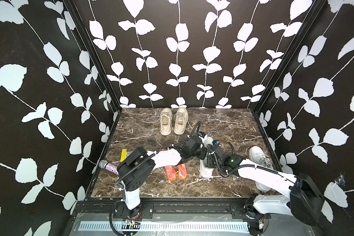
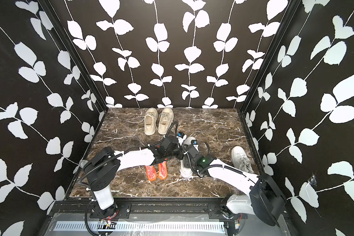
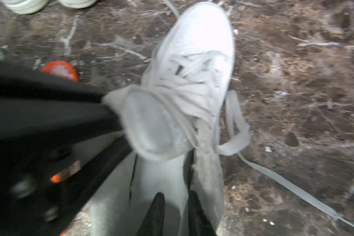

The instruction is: Remove the insole from the shoe

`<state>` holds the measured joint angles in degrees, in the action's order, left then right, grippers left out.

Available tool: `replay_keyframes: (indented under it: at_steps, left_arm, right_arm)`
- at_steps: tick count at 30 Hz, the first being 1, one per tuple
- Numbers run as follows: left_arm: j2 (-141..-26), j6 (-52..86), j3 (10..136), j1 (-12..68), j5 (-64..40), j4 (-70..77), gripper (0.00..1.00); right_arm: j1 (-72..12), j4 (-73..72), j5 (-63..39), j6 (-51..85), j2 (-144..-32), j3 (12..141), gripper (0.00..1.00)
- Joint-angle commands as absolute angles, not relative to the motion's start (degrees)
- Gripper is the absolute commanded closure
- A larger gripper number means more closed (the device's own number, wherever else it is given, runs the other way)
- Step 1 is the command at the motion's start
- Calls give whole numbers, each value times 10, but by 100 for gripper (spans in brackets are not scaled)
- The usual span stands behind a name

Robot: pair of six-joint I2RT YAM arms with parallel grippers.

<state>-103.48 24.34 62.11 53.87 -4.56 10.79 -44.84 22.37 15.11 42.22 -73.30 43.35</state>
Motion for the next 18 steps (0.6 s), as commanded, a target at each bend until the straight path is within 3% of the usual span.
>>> replay_keyframes:
  at_steps: [1,5,18]
  left_arm:
    - [-1016,241,618,538,-50,113,92]
    - [-1013,239,610,538,-55,115,100]
    - [-984,261,554,539,-60,154,100]
  right_arm:
    - [-420,279,200,437,-738,432,77]
    - [-401,277,194,434,-749,431,77]
    - [-370,310,204,431,-803,457,76]
